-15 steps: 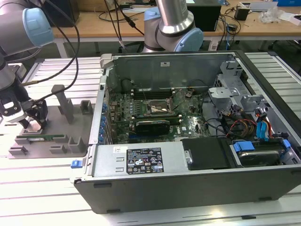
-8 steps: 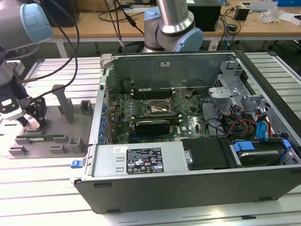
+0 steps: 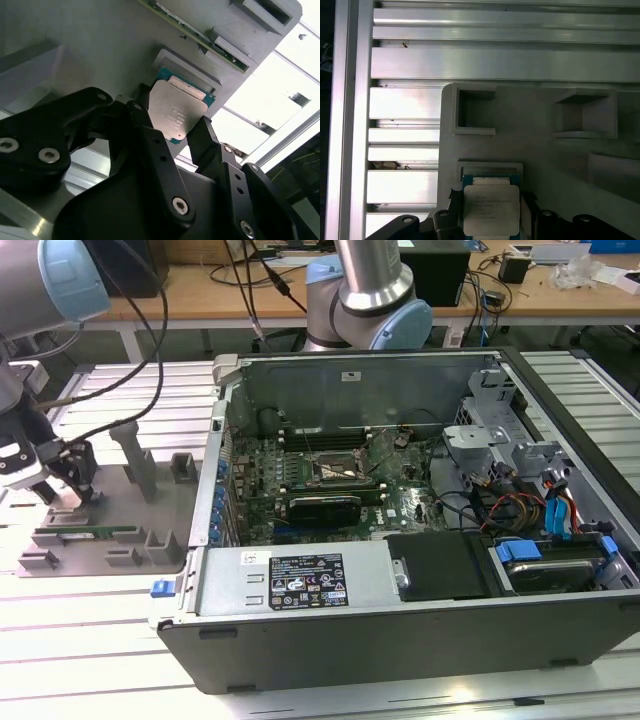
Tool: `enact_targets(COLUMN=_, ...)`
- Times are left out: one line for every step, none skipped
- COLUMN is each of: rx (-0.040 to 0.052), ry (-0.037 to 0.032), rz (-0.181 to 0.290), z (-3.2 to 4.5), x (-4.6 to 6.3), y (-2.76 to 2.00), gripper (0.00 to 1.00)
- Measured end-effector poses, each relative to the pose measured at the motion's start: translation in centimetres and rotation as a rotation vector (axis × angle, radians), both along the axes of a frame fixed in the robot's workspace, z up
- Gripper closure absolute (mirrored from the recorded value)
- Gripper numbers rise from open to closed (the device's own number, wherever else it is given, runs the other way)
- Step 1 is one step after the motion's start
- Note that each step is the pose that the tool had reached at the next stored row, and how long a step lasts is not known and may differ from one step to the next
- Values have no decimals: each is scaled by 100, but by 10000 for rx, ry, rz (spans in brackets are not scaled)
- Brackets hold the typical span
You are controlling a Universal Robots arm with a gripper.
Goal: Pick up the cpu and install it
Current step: 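Pick up the cpu and move it towards the insertion slot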
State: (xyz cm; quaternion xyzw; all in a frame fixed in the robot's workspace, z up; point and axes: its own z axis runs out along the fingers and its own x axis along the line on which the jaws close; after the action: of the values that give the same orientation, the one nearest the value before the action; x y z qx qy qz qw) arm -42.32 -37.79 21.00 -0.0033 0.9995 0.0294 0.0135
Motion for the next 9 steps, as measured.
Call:
enact_targets(rx=0, ry=0, rz=0, z=32, x=0, y=0, gripper=45)
enact_targets(rx=0, ry=0, rz=0, z=63, x=0, y=0, gripper=45)
enact_targets(rx=-1, ry=0, rz=0, z=88, x=0, y=0, gripper=45)
enact_targets(rx=-1, ry=-1, rz=0, z=120, x=0, y=0, gripper=45)
enact_targets(rx=-1, ry=-1, rz=0, z=171, x=0, y=0, gripper=45)
enact_targets(rx=-1, ry=0, rz=0, z=216, x=0, y=0, gripper=45)
enact_targets(rx=-1, ry=0, rz=0, z=243, x=0, y=0, gripper=45)
enact_targets(rx=-1, ry=-1, rz=0, z=269, x=0, y=0, gripper=45)
enact_targets(rx=-1, ry=0, rz=0, z=308, x=0, y=0, gripper=45)
